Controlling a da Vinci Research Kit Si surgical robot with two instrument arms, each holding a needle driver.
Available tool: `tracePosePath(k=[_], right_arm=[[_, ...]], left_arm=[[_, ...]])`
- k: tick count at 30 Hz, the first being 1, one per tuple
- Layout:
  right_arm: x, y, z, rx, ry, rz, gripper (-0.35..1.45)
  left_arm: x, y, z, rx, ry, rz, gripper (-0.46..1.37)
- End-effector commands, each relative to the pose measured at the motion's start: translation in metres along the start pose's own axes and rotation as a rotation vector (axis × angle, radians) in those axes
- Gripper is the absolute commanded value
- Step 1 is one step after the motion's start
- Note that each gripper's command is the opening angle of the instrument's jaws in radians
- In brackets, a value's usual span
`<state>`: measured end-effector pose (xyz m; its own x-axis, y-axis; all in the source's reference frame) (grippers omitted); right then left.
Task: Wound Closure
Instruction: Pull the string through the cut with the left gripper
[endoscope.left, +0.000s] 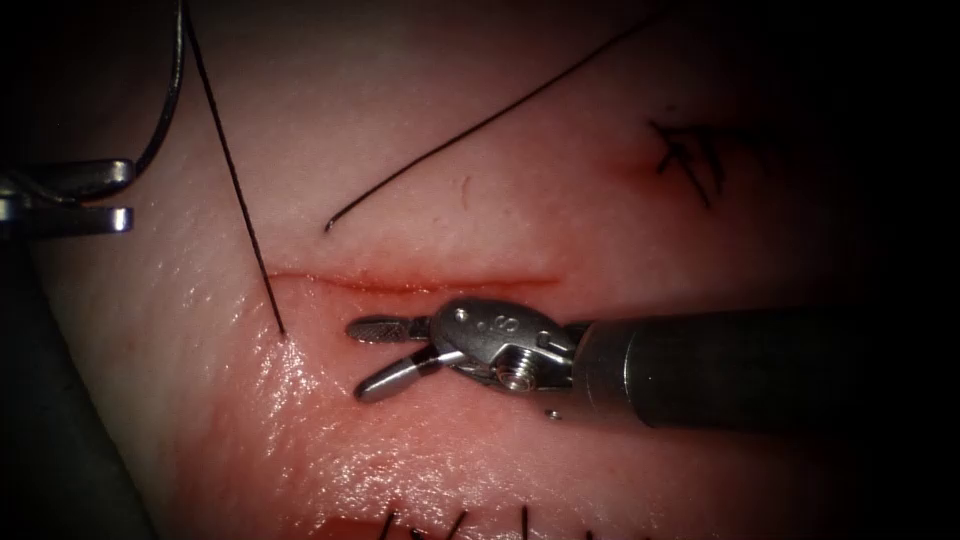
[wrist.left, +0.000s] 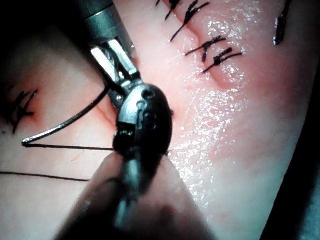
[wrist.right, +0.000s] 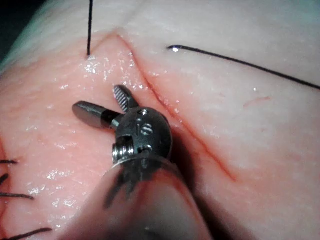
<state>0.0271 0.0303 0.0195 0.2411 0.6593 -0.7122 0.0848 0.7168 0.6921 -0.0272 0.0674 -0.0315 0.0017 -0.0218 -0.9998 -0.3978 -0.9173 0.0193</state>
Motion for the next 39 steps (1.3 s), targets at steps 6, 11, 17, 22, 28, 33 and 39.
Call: tracePosePath(k=[6, 11, 17, 22, 28, 33, 39], right_arm=[[0.0000, 0.0000, 0.0001, 0.000, 0.000, 0.000, 0.94], [-0.0001, 0.0000, 0.0001, 0.000, 0.000, -0.001, 0.94], [0.0000, 0.0001, 0.0002, -0.001, 0.000, 0.000, 0.94], [0.0003, 0.0002, 0.0005, -0.005, 0.002, -0.010, 0.93], [0.0014, 0.0004, 0.0007, -0.012, 0.008, -0.059, 0.94], [0.0026, 0.0005, 0.0009, -0.018, 0.014, -0.102, 0.94], [0.0029, 0.0008, 0.0019, -0.024, 0.015, -0.119, 0.96]], left_arm=[[0.0020, -0.0030, -0.0001, 0.059, 0.026, 0.082, -0.35], [0.0031, -0.0042, -0.0009, 0.094, 0.046, 0.116, -0.35], [0.0017, -0.0023, -0.0018, 0.081, 0.045, 0.136, -0.35], [-0.0018, 0.0011, -0.0029, 0.073, 0.035, 0.115, -0.35], [-0.0051, 0.0039, -0.0040, 0.084, 0.028, 0.084, -0.35], [-0.0072, 0.0060, -0.0048, 0.082, 0.020, 0.073, -0.35], [-0.0076, 0.0064, -0.0049, 0.082, 0.017, 0.067, -0.35]])
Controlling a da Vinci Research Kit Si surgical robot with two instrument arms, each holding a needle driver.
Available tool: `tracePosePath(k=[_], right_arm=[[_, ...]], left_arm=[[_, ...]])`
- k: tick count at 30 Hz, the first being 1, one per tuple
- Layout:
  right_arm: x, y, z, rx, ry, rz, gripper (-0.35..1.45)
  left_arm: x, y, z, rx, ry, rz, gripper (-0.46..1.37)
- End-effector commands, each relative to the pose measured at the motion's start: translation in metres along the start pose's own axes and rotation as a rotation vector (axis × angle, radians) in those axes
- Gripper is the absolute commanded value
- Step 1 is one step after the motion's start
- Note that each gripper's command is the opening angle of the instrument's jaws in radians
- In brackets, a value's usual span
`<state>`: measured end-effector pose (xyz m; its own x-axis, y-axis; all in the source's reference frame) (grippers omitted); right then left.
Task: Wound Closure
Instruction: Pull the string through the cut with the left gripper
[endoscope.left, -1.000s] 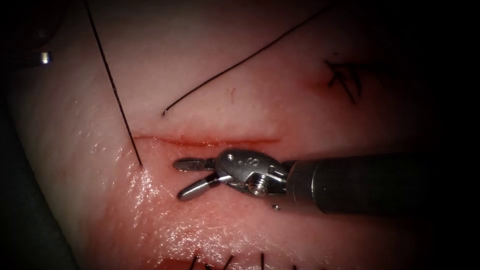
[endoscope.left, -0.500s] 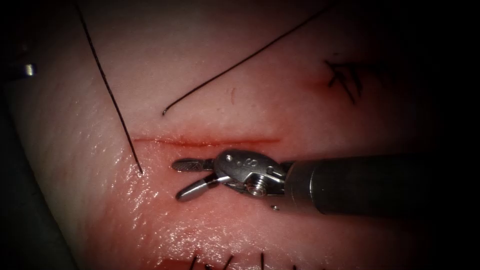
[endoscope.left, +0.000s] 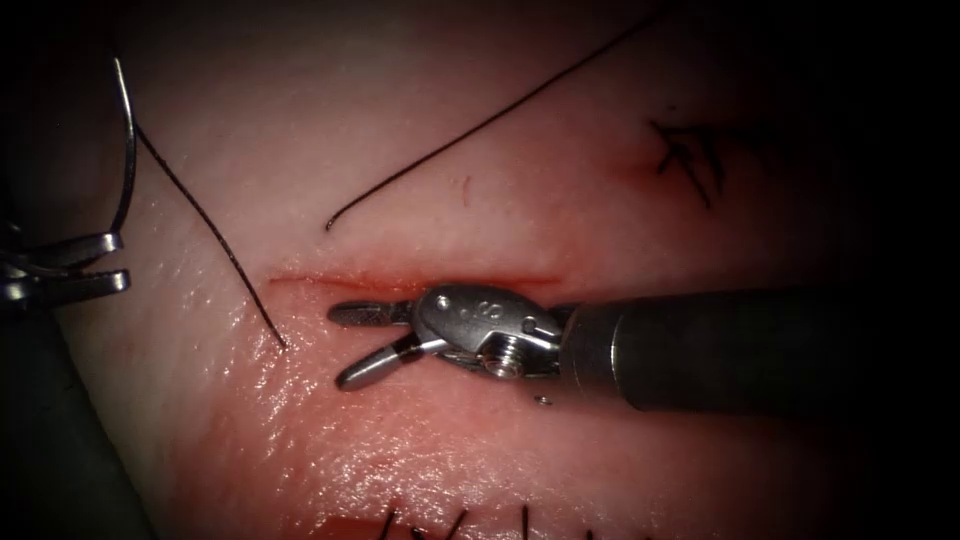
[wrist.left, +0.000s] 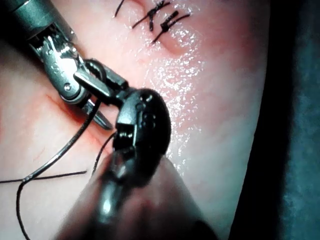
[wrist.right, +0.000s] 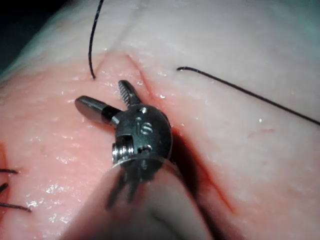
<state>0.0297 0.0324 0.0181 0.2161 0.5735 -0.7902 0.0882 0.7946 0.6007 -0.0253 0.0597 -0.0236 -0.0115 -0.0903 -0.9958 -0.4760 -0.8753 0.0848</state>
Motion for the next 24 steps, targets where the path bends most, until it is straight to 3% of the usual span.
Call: tracePosePath(k=[1, 24], right_arm=[[-0.0001, 0.0000, 0.0001, 0.000, 0.000, -0.001, 0.96], [-0.0001, -0.0002, 0.0005, -0.001, 0.000, -0.001, 0.96]], left_arm=[[0.0001, 0.0000, 0.0000, -0.006, -0.001, 0.000, -0.35], [-0.0001, -0.0002, 0.0003, -0.019, -0.011, 0.001, -0.35]])
